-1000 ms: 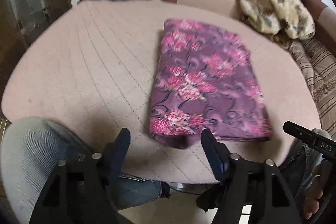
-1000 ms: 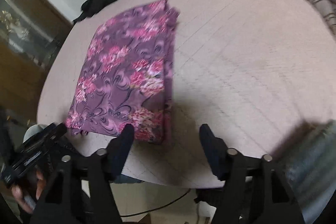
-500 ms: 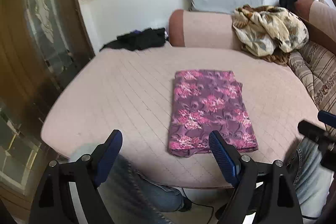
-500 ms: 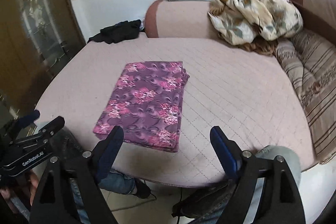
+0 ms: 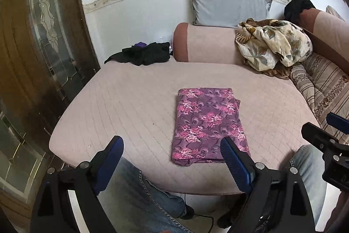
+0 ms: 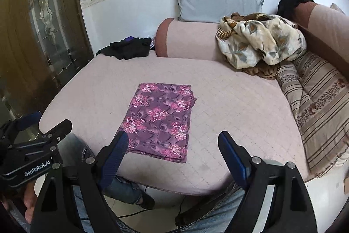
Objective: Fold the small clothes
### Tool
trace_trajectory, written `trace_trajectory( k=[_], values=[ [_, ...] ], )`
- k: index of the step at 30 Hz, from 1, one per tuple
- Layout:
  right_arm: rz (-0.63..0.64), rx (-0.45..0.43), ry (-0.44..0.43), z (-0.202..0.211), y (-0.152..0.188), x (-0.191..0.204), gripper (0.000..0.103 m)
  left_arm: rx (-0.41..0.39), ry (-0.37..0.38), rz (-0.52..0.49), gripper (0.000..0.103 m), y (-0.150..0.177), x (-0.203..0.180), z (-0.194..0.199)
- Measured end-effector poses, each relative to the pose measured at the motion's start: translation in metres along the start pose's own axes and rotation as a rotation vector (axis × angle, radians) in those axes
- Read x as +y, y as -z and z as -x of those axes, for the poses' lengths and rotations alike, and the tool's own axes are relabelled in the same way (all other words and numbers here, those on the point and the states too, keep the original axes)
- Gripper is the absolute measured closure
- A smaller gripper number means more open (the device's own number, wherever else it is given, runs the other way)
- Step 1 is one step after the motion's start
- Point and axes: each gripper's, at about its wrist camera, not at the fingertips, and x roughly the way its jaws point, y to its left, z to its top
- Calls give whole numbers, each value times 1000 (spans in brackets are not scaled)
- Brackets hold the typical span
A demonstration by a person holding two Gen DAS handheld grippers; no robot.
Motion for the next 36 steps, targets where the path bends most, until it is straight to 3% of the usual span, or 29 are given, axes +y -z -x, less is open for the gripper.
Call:
trace_trajectory(
  k=[36],
  values=[
    [-21, 77, 16, -26, 7, -19, 20, 50, 31, 3, 8, -1, -3, -11]
  ],
)
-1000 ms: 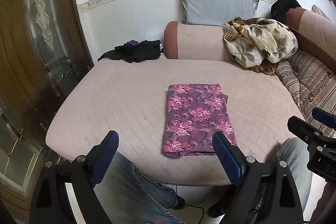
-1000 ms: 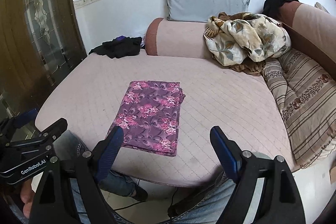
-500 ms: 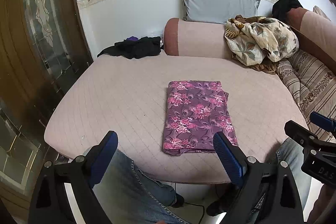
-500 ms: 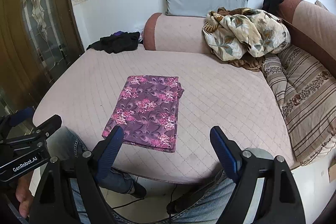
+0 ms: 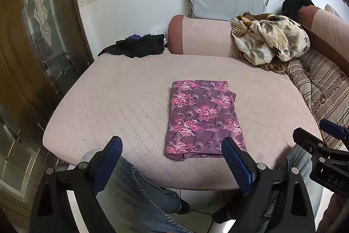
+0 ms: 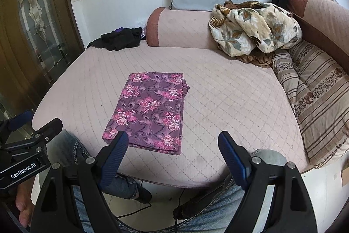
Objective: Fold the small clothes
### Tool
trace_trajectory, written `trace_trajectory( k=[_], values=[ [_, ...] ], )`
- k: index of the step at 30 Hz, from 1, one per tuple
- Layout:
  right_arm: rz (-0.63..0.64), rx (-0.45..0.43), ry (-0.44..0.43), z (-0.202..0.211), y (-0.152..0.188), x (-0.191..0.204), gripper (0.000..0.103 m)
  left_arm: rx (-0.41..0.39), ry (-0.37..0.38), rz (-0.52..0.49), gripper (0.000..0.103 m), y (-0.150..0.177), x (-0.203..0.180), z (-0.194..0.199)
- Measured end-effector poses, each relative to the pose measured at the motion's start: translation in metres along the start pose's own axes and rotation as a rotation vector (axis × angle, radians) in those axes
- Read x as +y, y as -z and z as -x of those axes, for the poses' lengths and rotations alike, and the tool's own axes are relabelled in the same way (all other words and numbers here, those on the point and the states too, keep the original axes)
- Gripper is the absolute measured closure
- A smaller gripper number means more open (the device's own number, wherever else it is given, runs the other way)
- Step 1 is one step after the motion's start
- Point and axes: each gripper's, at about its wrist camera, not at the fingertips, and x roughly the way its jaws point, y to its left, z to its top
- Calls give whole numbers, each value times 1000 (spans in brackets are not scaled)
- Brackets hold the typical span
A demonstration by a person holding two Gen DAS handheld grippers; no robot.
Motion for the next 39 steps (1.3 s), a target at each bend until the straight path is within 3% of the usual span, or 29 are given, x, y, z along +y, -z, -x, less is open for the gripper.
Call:
trace_trajectory(
  k=[24, 39],
  values=[
    [-7, 8, 6, -6, 2, 1, 20, 27, -23, 5, 8, 3, 1, -13],
    [-6, 44, -10, -37, -4, -1, 19, 26, 10, -13, 8, -6, 5, -40]
  ],
)
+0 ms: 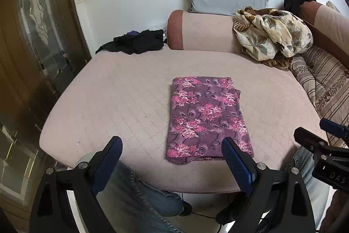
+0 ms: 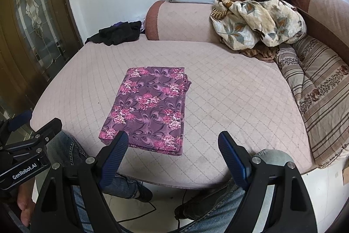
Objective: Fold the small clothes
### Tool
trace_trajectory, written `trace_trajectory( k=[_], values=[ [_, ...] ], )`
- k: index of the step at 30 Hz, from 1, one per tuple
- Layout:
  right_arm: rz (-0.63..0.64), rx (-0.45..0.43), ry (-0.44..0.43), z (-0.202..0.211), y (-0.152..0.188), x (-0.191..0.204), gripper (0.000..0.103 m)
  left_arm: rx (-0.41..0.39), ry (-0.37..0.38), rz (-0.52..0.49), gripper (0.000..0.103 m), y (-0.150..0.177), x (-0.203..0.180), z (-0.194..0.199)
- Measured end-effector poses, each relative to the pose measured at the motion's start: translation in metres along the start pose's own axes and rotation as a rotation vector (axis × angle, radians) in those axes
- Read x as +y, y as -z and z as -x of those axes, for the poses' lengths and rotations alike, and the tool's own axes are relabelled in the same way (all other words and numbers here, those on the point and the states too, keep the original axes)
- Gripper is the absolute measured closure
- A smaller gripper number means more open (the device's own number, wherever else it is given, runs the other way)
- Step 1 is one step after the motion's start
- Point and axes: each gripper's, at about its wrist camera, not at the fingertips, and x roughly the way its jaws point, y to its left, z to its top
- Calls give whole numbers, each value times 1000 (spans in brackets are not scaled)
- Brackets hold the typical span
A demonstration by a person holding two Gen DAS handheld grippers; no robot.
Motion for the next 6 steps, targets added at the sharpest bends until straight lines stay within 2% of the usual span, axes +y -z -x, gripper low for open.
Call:
trace_trajectory(
  k=[6],
  values=[
    [-6, 9, -15, -14, -7, -3, 20, 10, -18, -6, 8, -6, -4, -14]
  ],
)
